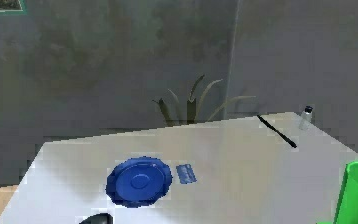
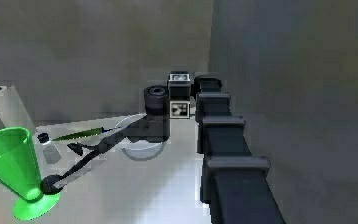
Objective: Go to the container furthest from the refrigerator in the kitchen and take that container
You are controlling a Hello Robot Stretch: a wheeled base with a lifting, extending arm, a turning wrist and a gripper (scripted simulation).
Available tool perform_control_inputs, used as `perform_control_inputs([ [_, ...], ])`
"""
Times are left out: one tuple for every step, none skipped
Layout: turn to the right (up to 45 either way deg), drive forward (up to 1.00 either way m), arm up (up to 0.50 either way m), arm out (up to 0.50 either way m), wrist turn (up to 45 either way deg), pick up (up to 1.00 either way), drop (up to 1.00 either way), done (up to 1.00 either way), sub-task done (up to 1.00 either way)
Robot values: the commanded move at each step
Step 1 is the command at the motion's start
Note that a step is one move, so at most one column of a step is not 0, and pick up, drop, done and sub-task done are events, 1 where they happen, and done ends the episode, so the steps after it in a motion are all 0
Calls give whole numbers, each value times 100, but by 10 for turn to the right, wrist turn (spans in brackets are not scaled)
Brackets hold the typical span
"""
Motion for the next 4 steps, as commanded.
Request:
perform_control_inputs([
  [0,0,0,0,450,0,0,0,0],
  [0,0,0,0,90,0,0,0,0],
  [0,0,-8,0,0,0,0,0,0],
  [0,0,0,0,0,100,0,0,0],
])
